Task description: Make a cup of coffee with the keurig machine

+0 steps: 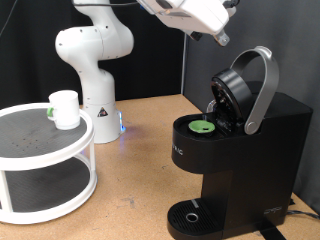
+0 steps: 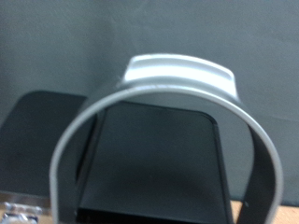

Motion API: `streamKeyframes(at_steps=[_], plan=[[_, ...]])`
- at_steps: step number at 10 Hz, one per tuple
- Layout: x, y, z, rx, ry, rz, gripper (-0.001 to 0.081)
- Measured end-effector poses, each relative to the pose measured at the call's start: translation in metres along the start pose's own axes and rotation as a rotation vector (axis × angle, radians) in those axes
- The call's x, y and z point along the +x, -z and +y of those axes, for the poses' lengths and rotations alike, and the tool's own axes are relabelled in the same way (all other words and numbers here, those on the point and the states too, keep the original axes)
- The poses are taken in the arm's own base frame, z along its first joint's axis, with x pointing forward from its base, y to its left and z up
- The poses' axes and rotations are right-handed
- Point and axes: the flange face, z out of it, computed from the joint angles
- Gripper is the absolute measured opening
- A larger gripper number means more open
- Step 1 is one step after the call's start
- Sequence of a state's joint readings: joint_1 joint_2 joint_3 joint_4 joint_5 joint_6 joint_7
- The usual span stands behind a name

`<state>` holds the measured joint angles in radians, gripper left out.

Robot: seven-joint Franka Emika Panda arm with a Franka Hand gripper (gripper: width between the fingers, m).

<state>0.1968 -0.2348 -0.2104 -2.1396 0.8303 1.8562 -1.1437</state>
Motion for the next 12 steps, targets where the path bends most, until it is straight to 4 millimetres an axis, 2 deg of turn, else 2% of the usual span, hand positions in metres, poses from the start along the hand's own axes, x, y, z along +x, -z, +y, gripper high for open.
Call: streamKeyframes(at_steps=[6, 12], plan=[[0.018, -0.016, -0.015, 0.094, -0.033, 0.063, 0.0803], [0.044, -0.055, -0.029, 0.086, -0.028, 0.052, 0.0803]])
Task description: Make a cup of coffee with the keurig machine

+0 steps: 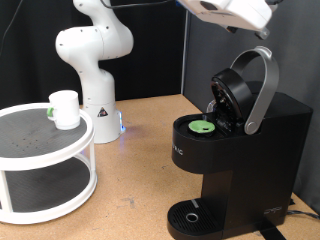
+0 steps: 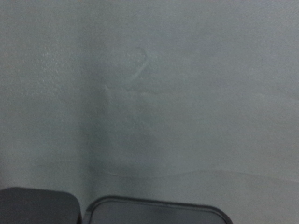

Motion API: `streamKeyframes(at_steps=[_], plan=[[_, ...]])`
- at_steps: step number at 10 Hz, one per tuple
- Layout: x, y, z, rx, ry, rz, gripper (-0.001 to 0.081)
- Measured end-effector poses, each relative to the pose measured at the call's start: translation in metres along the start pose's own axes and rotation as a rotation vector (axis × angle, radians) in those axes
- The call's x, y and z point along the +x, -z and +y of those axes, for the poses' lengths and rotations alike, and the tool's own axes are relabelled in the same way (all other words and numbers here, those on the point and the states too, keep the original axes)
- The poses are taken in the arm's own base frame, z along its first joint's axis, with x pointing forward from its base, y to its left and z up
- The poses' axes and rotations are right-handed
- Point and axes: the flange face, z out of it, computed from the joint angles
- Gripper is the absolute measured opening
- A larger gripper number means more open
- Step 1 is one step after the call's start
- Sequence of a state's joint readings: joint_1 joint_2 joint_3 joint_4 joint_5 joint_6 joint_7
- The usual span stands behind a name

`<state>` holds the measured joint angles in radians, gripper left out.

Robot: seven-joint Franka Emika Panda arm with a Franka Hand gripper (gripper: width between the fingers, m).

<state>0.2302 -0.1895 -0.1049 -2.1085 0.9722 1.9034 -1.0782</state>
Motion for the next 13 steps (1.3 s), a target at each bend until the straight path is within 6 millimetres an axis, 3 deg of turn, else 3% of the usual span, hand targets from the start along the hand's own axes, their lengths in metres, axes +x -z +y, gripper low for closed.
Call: streamKeyframes(at_steps=[8, 9, 10, 12, 13], plan=[[0.023, -0.045, -0.026, -0.038, 0.012, -0.032, 0.0777], [0.024, -0.048, -0.027, -0.055, 0.008, -0.039, 0.0605], [0.025, -0.052, -0.026, -0.068, 0.004, -0.043, 0.0605], [0.029, -0.056, -0.02, -0.111, -0.021, -0.061, 0.0285], [0.031, -0.058, -0.016, -0.129, -0.033, -0.066, 0.0285]])
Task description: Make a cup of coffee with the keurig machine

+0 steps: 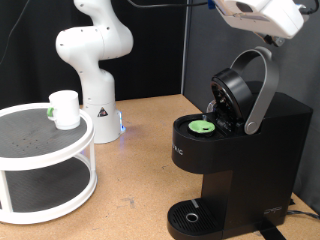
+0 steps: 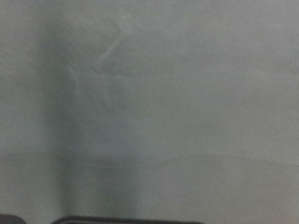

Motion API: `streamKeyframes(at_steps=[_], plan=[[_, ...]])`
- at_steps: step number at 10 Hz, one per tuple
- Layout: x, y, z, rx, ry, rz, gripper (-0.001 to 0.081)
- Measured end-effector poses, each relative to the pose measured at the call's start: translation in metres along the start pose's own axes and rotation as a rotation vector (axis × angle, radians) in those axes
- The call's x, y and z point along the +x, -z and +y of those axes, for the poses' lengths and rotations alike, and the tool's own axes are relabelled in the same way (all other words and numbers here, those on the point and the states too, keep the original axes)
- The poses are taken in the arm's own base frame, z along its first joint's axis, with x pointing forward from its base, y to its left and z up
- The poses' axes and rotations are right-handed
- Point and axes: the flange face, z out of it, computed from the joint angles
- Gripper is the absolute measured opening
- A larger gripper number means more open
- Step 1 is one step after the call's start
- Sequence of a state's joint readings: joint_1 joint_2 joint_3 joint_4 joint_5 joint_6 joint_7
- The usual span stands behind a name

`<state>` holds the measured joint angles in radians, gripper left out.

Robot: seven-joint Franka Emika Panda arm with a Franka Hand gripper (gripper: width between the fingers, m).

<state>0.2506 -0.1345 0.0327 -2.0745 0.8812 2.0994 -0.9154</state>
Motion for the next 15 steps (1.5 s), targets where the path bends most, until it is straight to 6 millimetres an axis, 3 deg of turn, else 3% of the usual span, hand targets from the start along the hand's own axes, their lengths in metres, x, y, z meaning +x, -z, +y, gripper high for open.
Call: streamKeyframes(at_steps=[1, 2, 10, 15], plan=[[0.001, -0.003, 0.005, -0.01, -0.005, -0.007, 0.0104], [0.003, -0.005, 0.009, -0.018, -0.003, -0.012, 0.0028], [-0.001, -0.005, 0.02, -0.012, 0.051, -0.048, 0.0], [-0.022, 0.027, 0.033, 0.03, 0.081, -0.055, 0.0]])
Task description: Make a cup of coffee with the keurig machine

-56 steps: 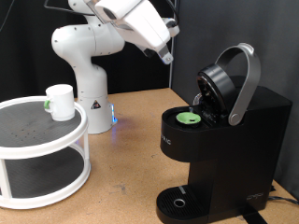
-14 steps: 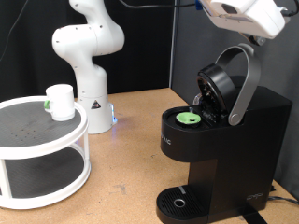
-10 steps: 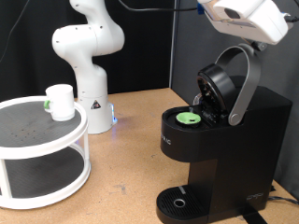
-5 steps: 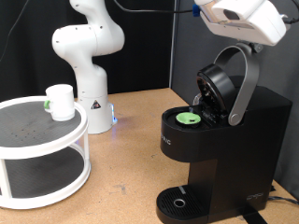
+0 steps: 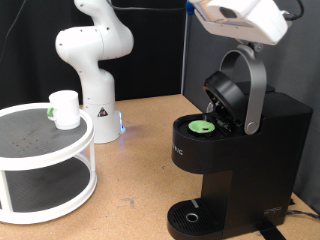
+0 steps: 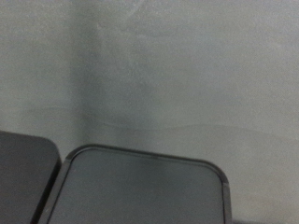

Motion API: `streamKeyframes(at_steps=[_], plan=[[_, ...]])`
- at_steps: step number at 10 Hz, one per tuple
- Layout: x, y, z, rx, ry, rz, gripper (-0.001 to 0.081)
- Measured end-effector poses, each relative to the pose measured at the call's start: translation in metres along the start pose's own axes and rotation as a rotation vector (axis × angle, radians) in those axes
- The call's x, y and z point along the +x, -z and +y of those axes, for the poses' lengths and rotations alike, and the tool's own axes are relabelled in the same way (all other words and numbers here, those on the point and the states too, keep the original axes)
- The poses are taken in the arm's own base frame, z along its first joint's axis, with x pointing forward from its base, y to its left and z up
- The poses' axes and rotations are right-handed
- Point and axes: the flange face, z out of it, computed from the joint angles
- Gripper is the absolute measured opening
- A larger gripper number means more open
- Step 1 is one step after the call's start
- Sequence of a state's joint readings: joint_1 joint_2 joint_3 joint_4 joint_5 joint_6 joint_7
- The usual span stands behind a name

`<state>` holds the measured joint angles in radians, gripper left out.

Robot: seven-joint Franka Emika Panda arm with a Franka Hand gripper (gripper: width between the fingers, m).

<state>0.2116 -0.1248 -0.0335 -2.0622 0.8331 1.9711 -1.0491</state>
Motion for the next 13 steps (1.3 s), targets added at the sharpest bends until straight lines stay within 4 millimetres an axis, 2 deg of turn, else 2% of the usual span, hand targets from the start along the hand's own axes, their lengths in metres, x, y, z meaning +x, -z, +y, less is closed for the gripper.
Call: streamKeyframes(at_steps=[2, 5, 7, 13], plan=[[-0.015, 0.014, 0.01, -0.002, -0.025, -0.032, 0.0], [-0.053, 0.017, 0.033, -0.012, -0.073, -0.112, 0.0], [-0.071, 0.019, 0.043, -0.011, -0.08, -0.115, 0.0], [-0.107, 0.025, 0.062, -0.031, -0.054, -0.152, 0.0]])
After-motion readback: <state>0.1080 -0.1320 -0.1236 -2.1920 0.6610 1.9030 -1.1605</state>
